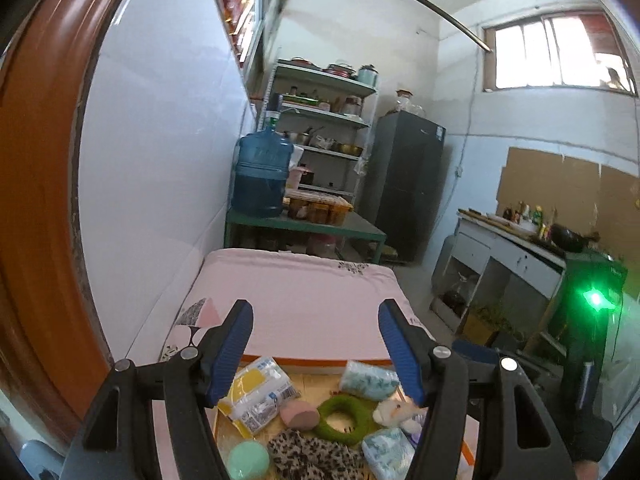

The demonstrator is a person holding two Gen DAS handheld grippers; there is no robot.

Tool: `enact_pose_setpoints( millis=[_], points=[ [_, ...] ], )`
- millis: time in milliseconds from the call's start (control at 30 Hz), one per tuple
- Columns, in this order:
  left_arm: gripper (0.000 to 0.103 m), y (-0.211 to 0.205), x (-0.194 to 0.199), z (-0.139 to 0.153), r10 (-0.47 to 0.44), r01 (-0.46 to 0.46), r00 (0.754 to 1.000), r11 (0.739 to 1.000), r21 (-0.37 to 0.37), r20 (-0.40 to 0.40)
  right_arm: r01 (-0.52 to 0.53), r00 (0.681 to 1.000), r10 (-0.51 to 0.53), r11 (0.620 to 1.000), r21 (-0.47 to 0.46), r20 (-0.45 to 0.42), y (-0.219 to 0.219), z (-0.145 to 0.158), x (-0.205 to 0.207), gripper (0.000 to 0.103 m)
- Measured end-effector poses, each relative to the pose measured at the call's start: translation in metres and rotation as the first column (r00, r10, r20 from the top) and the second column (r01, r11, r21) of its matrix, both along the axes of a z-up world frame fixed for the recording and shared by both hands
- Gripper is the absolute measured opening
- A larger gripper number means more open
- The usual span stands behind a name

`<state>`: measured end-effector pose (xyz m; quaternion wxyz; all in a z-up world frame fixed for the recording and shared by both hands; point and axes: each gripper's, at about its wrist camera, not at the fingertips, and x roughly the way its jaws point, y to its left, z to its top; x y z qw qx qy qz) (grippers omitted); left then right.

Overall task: Organize soft objects
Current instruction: 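Lift both open tools away from the tray toward the remaining items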

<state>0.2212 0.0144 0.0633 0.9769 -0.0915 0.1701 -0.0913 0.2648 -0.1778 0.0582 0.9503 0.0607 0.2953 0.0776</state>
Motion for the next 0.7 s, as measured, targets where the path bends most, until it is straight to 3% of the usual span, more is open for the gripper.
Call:
enact_pose_setpoints(
  millis=[300, 700],
  points=[
    [0.065, -0.009, -0.036, -0.017, -0.024, 0.028, 0.999, 0.996, 0.089, -0.045, -0.020, 1.000, 0.020, 1.000, 0.003, -0.024, 0.007, 0.001, -0.026, 0.046],
    [0.065, -0.009, -0.093, -0.025, -0.042, 0.049, 0.997, 0.993, 0.107, -0.068, -0.017, 0.996, 0.011, 0.998, -0.065, -0.089, -0.009, -0.013, -0.105, 0.046]
  ],
)
